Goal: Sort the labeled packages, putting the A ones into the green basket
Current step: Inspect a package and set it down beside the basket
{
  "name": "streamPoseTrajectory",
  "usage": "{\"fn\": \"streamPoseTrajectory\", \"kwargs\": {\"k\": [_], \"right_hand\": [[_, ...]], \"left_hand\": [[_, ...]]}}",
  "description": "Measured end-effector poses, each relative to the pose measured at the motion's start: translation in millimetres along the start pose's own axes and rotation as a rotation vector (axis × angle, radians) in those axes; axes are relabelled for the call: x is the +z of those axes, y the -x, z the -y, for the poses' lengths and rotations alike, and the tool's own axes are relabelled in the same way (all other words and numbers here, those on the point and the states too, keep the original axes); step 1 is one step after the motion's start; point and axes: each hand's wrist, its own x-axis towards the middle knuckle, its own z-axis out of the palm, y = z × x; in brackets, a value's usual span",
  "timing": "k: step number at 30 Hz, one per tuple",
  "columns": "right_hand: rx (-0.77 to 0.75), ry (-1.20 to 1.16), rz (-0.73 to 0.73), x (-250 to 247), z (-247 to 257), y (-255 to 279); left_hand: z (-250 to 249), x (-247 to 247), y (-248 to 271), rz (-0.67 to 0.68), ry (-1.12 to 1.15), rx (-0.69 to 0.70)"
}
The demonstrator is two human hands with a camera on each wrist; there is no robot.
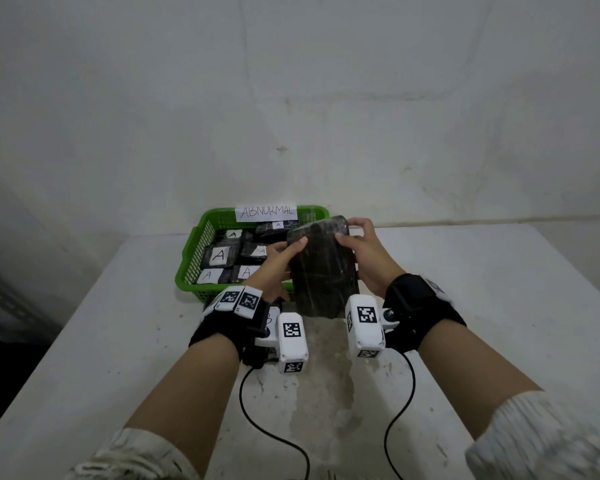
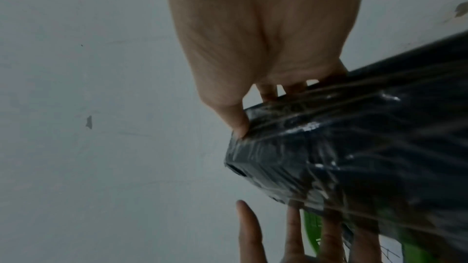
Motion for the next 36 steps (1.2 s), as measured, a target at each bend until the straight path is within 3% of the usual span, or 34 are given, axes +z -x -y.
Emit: {"fn": "streamPoseTrajectory", "kwargs": {"k": [3, 7, 12, 14, 21, 28, 36], "right_hand": [[-0.073, -0.028, -0.106, -3.6, 0.2, -3.3], [-0.127, 0.134, -0.244, -6.8, -3.1, -10.1], [0.031, 0.303, -0.206, -22.3, -28.1, -36.4], [0.088, 0.341, -0.184, -18.7, -19.3, -24.0], [0.074, 0.171, 0.048, -3.8, -11.1, -3.7], [0.091, 0.161, 0.114, -4.1, -10.4, -0.8], [0.043, 0.096, 0.052, 0.4, -10.7, -4.1]], "left_hand": [[-1.5, -4.0, -0.2, -0.005, -0.015, 0.055], [-3.7, -3.0, 3.8, 0.008, -0.025, 0.127], [-0.4, 1.0, 3.2, 0.047, -0.096, 0.202], [-0.8, 0.3, 3.1, 0.052, -0.111, 0.247], [-7.6, 7.2, 5.6, 0.026, -0.148, 0.427], [-6.7, 3.4, 6.3, 0.061, -0.116, 0.384], [-6.9, 13.9, 2.8, 0.081, -0.030, 0.280]]}}
